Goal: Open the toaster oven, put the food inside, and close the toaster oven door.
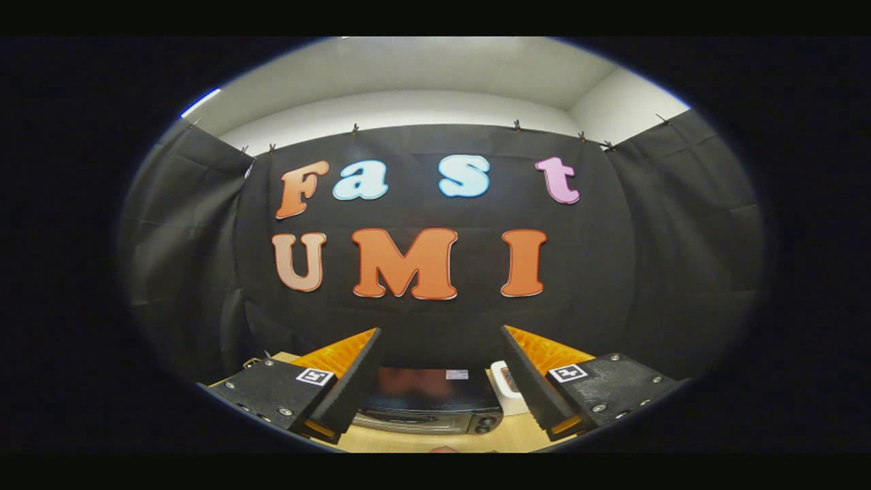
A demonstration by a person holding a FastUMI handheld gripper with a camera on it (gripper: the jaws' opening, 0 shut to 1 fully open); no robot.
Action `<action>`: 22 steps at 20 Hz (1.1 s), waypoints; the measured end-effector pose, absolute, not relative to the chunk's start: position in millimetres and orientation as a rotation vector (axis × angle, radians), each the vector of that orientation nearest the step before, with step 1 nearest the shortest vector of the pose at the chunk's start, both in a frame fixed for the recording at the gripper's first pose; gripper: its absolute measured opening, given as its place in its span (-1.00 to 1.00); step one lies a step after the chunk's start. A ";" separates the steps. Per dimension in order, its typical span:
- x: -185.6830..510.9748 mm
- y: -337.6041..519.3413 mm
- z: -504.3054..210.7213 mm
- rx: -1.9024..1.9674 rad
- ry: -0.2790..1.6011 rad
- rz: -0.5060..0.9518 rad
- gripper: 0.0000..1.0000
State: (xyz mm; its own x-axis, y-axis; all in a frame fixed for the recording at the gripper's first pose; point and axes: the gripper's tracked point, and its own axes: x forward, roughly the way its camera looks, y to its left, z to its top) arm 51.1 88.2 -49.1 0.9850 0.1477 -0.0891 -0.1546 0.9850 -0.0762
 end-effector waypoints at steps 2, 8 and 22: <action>57.4 98.3 -73.9 -0.085 0.126 0.165 0.98; 72.9 120.1 -158.3 -0.077 0.298 0.183 0.98; 87.7 147.2 -303.0 -0.210 0.593 0.190 0.98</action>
State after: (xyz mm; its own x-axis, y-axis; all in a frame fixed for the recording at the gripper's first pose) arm 87.7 147.2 -303.0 0.8129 0.1163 -0.5707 -0.2364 0.9614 -0.1407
